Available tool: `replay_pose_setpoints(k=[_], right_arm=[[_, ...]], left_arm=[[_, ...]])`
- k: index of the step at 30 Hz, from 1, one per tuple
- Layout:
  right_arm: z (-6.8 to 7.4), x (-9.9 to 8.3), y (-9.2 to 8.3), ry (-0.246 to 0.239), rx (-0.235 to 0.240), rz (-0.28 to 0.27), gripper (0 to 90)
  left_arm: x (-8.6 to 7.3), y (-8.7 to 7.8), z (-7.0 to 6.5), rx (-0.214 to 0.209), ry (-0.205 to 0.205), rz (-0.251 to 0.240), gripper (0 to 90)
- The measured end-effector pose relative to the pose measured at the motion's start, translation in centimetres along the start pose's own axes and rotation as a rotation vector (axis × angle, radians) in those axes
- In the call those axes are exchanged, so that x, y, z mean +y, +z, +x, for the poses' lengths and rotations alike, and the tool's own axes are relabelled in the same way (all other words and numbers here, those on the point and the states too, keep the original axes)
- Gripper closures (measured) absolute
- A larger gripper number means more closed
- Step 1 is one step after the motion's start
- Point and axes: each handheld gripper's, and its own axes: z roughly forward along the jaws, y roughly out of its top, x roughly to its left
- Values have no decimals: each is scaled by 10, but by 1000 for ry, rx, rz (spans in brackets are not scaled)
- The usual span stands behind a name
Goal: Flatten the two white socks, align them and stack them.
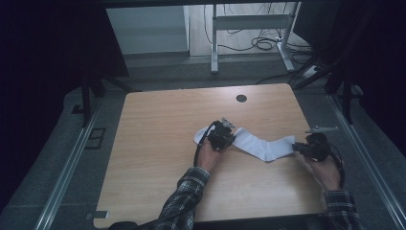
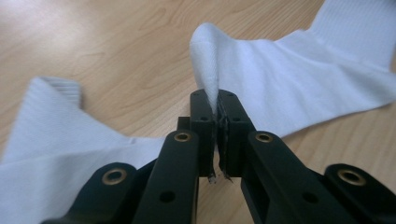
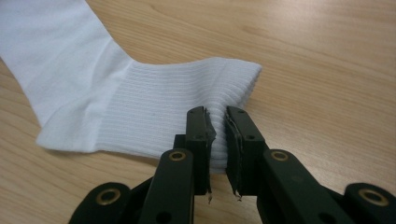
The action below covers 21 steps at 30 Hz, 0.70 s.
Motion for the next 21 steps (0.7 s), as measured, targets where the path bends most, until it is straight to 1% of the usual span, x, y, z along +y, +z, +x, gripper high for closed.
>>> replay_pose_setpoints(k=[1, 2, 3, 4, 5, 6, 7, 8, 9, 10, 12, 13, 16, 17, 18, 19, 21], right_arm=[[0, 0, 0, 0, 0, 0, 786], [4, 2, -2, -10, 9, -9, 785], [6, 3, -3, -12, 13, -13, 785], [8, 5, -4, -17, 19, -18, 784], [10, 6, -6, -22, 26, -24, 784], [12, 7, -6, -30, 33, -30, 784], [15, 9, -7, -37, 40, -31, 783], [18, 10, -8, -41, 48, -35, 782], [21, 11, -9, -49, 55, -38, 782], [24, 13, -9, -55, 62, -41, 781], [30, 15, -10, -69, 77, -45, 781], [34, 16, -11, -76, 85, -50, 781], [45, 20, -12, -100, 111, -59, 780], [49, 21, -13, -107, 120, -62, 780], [53, 23, -13, -114, 129, -63, 780], [58, 24, -13, -123, 139, -64, 779], [66, 25, -13, -143, 157, -64, 779]], left_arm=[[0, 0, 0, 0, 0, 0, 860], [-1, -8, 0, 2, 1, -7, 860], [-2, -13, 0, 1, 4, -8, 860], [-2, -13, 0, 1, 4, -8, 860], [-4, -22, 1, 4, 1, -16, 859], [-6, -27, 1, 7, 1, -22, 859], [-6, -27, 1, 7, 1, -22, 859], [-9, -38, 3, 11, -1, -29, 859], [-11, -43, 4, 14, -2, -33, 859], [-11, -43, 4, 14, -2, -33, 858], [-16, -54, 6, 18, -11, -45, 857], [-22, -65, 7, 17, -21, -53, 857], [-31, -81, 8, 34, -11, -53, 857], [-31, -81, 8, 34, -11, -53, 857], [-35, -86, 8, 38, -10, -53, 856], [-42, -96, 8, 45, -10, -51, 855], [-51, -105, 8, 59, -9, -48, 855]])
